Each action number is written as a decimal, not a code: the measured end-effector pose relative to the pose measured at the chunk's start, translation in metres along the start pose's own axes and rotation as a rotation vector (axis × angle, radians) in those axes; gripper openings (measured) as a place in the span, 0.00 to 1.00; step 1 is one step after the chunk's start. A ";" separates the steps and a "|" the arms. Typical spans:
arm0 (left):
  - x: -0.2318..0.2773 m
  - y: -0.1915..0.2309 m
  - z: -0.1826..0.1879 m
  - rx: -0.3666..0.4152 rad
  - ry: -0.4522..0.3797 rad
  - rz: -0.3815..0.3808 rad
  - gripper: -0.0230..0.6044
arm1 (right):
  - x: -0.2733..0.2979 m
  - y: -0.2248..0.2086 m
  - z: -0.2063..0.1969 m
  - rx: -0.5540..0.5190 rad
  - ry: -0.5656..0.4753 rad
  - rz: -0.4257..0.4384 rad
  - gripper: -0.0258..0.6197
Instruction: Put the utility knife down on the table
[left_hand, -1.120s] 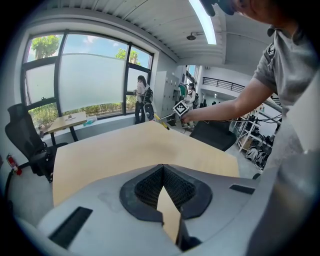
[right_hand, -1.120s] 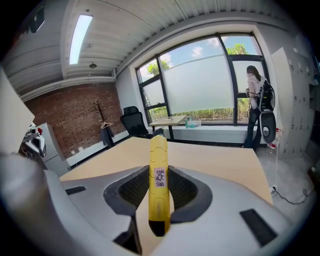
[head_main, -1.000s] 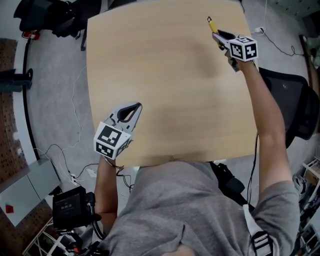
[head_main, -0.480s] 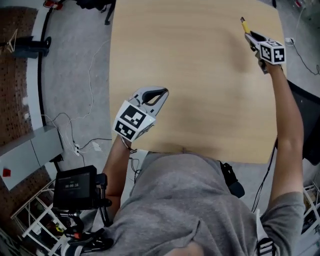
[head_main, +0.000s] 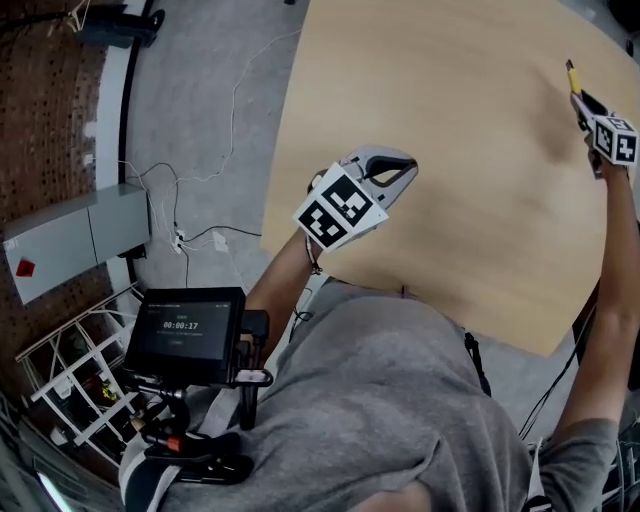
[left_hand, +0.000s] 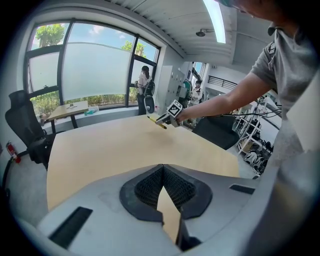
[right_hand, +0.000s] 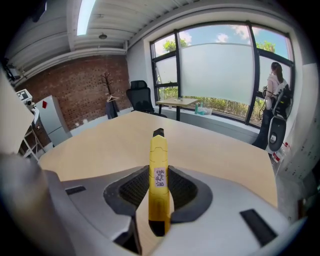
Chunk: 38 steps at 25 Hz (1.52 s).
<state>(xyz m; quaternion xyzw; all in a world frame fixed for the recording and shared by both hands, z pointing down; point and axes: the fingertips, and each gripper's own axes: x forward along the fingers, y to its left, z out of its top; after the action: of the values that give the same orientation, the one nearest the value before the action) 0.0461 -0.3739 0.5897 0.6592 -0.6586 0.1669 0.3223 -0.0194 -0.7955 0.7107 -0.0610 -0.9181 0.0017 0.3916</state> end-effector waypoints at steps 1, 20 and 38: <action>0.000 0.000 -0.001 -0.003 0.001 0.000 0.04 | 0.002 -0.001 -0.001 -0.006 -0.003 0.002 0.22; -0.001 -0.003 -0.013 -0.029 0.021 -0.002 0.04 | 0.018 0.013 -0.010 -0.165 0.126 -0.007 0.22; -0.007 -0.002 -0.019 -0.022 0.037 0.001 0.04 | 0.053 0.049 -0.041 -0.586 0.331 0.048 0.22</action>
<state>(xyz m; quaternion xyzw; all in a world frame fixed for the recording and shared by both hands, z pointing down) 0.0518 -0.3564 0.5990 0.6522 -0.6545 0.1719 0.3415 -0.0212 -0.7431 0.7746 -0.1920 -0.8020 -0.2629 0.5009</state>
